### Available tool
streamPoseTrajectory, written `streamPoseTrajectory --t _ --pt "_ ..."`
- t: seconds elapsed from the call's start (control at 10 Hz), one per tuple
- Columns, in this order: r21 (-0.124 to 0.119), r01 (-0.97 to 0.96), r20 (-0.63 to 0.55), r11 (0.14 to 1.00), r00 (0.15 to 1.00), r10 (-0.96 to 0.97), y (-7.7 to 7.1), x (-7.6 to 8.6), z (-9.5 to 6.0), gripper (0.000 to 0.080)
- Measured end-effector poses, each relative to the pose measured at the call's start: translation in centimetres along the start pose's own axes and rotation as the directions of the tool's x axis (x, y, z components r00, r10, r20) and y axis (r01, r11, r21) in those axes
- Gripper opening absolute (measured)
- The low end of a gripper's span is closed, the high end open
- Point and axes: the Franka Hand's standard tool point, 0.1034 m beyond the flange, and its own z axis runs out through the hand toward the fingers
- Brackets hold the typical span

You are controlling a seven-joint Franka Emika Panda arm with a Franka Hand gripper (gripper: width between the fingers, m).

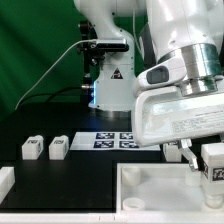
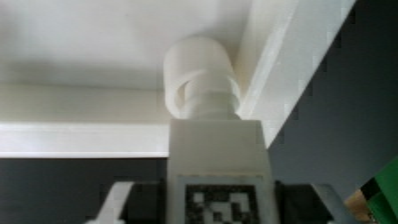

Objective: Assemble one leg

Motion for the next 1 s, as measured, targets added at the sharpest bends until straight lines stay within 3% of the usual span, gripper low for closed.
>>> streamPoseTrajectory --t 0.5,1.0 --pt "-0.011 -0.006 -0.031 1.0 1.0 0.006 0.1 -0.9 1.0 0.029" --pt "-0.089 -0.032 -0.069 0.996 0.997 0.026 -0.3 -1.9 1.3 0.029"
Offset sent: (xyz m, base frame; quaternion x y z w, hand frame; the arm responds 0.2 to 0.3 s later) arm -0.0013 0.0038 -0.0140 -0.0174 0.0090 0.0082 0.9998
